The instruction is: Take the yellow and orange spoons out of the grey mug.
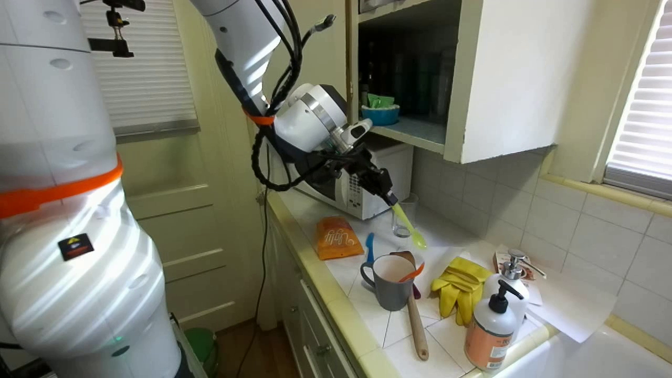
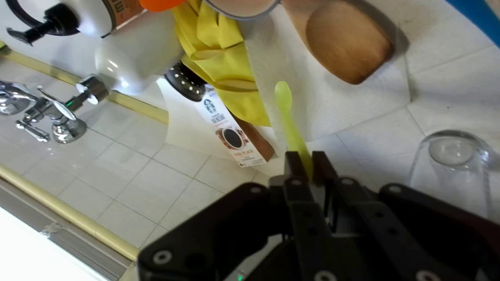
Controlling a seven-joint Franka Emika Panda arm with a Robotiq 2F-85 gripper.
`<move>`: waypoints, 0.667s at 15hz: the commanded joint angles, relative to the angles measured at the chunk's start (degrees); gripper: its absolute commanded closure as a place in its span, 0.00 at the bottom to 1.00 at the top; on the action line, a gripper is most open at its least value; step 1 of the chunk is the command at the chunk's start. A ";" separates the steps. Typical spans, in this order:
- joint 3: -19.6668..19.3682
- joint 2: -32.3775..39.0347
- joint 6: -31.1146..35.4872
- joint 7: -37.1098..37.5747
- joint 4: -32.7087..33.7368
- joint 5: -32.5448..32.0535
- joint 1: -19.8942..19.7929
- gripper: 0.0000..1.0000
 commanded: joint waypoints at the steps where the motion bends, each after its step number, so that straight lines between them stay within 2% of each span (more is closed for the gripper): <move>1: -1.34 5.10 -4.88 3.58 1.86 -4.99 1.54 0.97; 4: -1.62 10.21 -7.44 5.19 4.42 -10.16 2.44 0.97; 10: -1.52 18.52 -6.19 9.18 10.49 -20.60 4.53 0.97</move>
